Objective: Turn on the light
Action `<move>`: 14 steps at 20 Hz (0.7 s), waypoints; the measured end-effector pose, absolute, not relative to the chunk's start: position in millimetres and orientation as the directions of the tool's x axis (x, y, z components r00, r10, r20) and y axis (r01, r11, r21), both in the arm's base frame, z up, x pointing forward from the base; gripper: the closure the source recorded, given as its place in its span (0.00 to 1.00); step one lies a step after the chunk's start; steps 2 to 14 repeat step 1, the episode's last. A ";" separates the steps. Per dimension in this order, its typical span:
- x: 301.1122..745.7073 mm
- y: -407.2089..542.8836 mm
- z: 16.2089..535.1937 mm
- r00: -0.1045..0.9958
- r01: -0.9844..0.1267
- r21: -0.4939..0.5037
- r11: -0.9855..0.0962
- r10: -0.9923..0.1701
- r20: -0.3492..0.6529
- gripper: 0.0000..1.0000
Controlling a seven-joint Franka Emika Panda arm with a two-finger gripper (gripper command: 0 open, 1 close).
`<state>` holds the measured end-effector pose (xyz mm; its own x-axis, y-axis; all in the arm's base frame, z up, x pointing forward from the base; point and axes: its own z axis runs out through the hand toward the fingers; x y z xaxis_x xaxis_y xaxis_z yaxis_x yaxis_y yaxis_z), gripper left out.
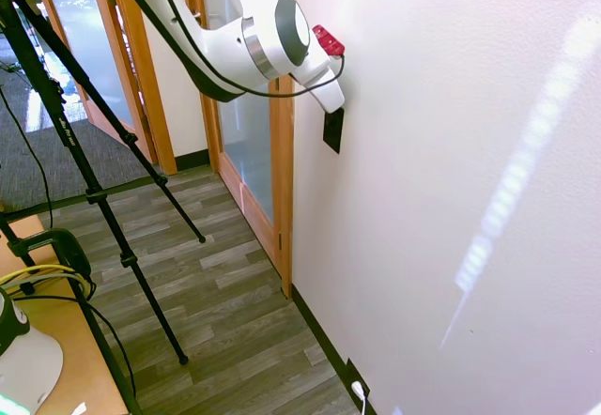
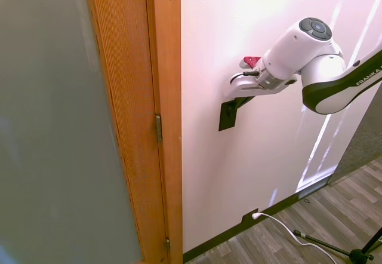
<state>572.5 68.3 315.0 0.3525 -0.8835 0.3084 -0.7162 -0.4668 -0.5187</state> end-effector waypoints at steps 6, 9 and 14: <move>566.2 71.0 313.3 0.366 -0.709 -0.526 -0.471 -0.882 0.297 0.00; 566.2 71.0 313.3 0.366 -0.709 -0.526 -0.471 -0.882 0.297 0.00; 566.2 71.0 313.3 0.366 -0.709 -0.526 -0.471 -0.882 0.297 0.00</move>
